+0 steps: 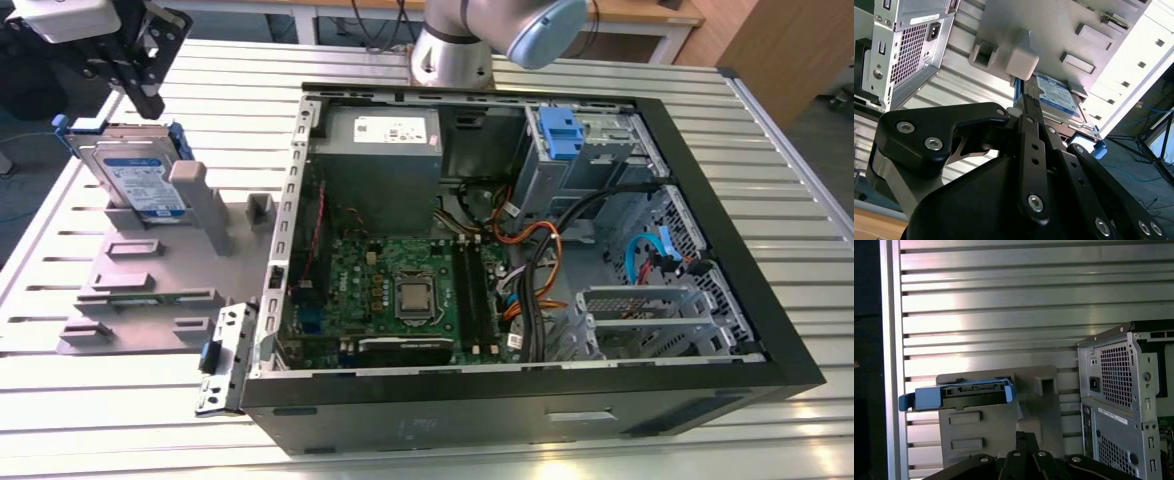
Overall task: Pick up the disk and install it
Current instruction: 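Reach for the disk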
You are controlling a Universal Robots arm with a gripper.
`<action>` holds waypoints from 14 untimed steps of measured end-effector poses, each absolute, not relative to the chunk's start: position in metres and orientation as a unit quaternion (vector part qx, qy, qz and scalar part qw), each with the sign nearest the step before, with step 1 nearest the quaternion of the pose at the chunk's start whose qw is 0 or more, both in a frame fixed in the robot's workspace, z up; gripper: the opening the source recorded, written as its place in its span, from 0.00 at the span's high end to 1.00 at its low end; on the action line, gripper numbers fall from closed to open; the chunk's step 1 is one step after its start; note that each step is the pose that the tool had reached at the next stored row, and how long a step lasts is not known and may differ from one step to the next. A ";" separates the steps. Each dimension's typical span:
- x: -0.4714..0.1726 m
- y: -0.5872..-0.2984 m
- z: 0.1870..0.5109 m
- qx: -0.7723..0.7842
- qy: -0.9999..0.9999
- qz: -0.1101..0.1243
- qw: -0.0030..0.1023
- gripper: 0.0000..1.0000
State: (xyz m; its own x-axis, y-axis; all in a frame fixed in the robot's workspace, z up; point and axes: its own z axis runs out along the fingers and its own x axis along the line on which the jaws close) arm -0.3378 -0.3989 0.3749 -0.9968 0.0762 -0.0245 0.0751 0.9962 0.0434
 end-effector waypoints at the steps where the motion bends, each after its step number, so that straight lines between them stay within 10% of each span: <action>1: -0.338 -0.399 0.375 0.038 0.999 0.021 0.013 0.89; 14: -0.342 -0.399 0.375 0.038 0.999 0.021 0.013 0.89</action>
